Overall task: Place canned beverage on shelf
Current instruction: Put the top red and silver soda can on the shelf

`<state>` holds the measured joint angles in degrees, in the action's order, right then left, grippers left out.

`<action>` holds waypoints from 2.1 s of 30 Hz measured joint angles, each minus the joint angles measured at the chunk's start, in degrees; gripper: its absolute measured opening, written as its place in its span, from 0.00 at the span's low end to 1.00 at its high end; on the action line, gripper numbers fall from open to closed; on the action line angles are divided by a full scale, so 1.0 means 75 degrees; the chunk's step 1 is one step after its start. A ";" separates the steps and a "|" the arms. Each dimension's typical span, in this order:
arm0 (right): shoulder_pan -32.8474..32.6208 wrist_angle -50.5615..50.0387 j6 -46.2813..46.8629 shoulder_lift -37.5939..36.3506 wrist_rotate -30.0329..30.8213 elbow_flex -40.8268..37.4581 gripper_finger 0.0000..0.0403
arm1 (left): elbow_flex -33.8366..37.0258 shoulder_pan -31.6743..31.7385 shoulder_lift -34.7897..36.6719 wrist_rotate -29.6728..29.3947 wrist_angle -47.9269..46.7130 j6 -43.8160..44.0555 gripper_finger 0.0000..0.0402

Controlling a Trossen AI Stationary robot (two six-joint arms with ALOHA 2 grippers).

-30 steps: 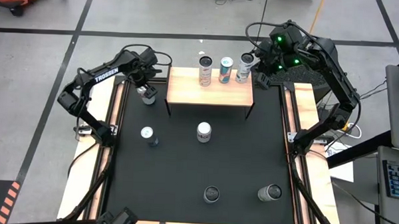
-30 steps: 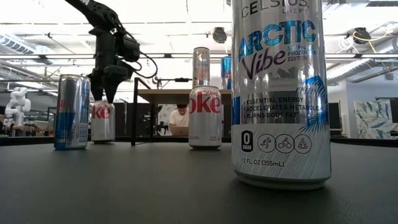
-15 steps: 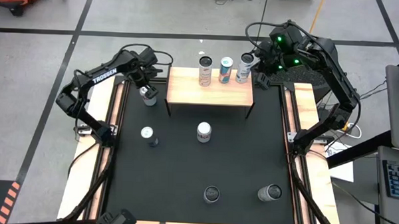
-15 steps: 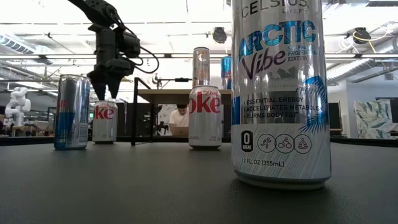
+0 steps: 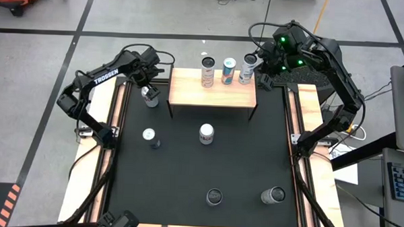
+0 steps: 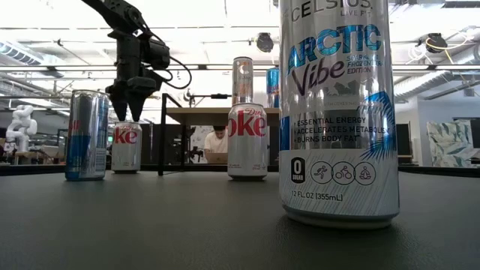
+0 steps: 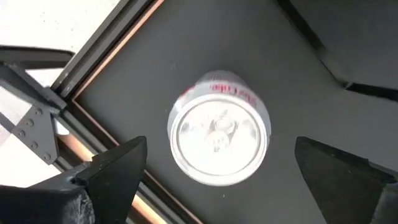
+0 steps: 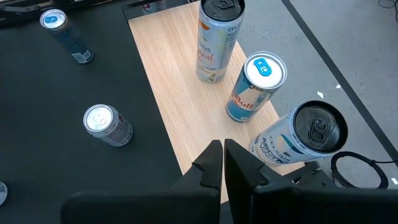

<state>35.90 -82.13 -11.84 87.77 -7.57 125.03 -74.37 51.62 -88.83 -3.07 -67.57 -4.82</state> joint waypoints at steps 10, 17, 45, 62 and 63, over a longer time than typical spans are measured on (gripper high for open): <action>0.0000 -0.0003 0.0020 0.0003 -0.0003 0.0000 0.00 | 0.0000 0.0014 -0.0572 0.0117 0.0039 0.0003 0.99; 0.0000 -0.0003 0.0023 0.0003 -0.0003 0.0000 0.00 | 0.0000 0.0017 -0.0807 0.0155 0.0016 0.0149 0.99; 0.0000 -0.0149 0.0026 0.0003 -0.0006 0.0000 0.00 | 0.0903 0.0017 -0.0849 0.0184 0.0596 -0.0030 0.99; 0.0003 -0.0146 0.0020 0.0003 -0.0006 0.0000 0.00 | 0.0909 0.0015 -0.0849 0.0201 0.1058 0.0201 0.99; 0.0000 -0.0145 0.0020 0.0003 -0.0006 0.0000 0.00 | 0.0909 0.0015 -0.0849 0.0202 0.1060 0.0201 0.99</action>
<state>35.90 -83.22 -11.68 87.79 -7.62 125.03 -67.55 51.72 -95.20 -1.55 -59.61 -3.31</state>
